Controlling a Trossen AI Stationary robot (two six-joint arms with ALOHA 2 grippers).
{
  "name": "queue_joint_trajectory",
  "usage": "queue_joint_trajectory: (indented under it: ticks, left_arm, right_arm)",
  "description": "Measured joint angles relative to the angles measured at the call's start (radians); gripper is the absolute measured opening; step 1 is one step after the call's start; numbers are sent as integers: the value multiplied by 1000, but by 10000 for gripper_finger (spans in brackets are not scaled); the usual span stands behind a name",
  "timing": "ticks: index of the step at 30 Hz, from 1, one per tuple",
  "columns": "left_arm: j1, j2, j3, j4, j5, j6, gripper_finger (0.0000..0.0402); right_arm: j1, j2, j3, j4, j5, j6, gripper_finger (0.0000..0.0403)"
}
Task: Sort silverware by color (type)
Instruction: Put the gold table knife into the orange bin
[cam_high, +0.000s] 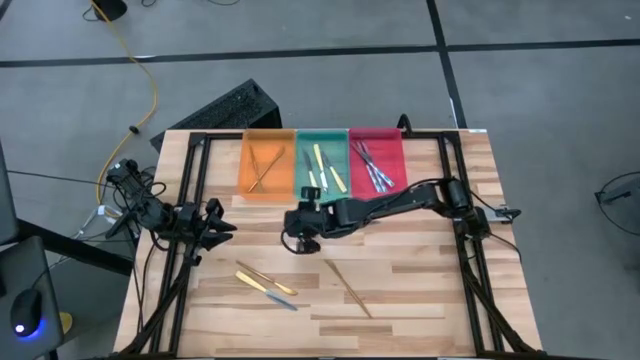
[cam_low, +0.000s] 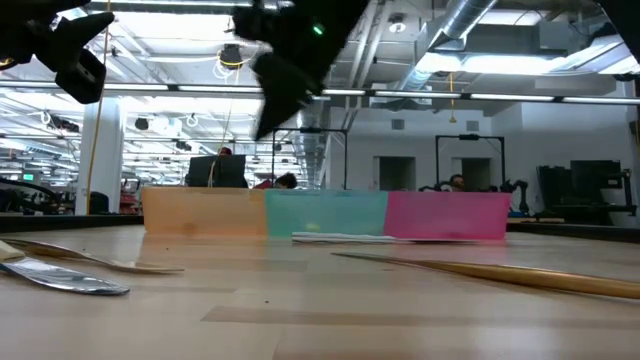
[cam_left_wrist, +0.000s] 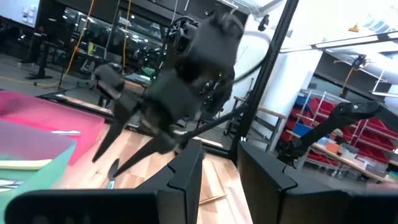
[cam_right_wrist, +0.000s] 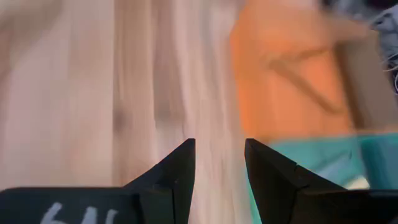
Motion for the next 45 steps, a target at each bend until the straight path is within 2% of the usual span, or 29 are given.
queue_joint_trajectory:
  ticks: [6, 11, 14, 19, 21, 26, 30, 35, 39, 42, 45]
  left_arm:
    - [0, 0, 0, -2, 0, -4, 89]
    - [0, 0, 0, -28, -5, 8, 89]
    - [0, 0, 0, -44, -17, -14, 89]
    - [0, 0, 0, -49, -34, -124, 89]
    - [0, 0, 0, -61, -45, -129, 89]
    - [0, 0, 0, -65, -118, -72, 89]
    - [0, 0, 0, -101, -132, -21, 89]
    - [0, 0, 0, -126, -10, -10, 89]
    - [1, -1, 2, 63, 16, -55, 89]
    - [0, -1, 2, 107, 180, 22, 89]
    - [0, -1, 2, 71, 292, 48, 89]
  right_arm:
    - [-14, 0, -1, -252, -29, -54, 162]
    - [-26, 0, -1, -287, -62, -63, 162]
    - [-39, 0, -1, -290, -145, -115, 162]
    - [-82, 0, -1, -326, -414, -248, 162]
    - [-100, 0, -1, -329, -474, -267, 162]
    - [-148, 0, -1, -287, -483, -245, 162]
    - [-174, 0, -1, -264, -487, -251, 162]
    - [-161, -1, -1, -315, -511, -238, 162]
    - [-152, -32, -2, -415, -608, -218, 162]
    - [-150, -65, -2, -430, -646, -217, 162]
    - [-146, -96, -23, -426, -645, -190, 162]
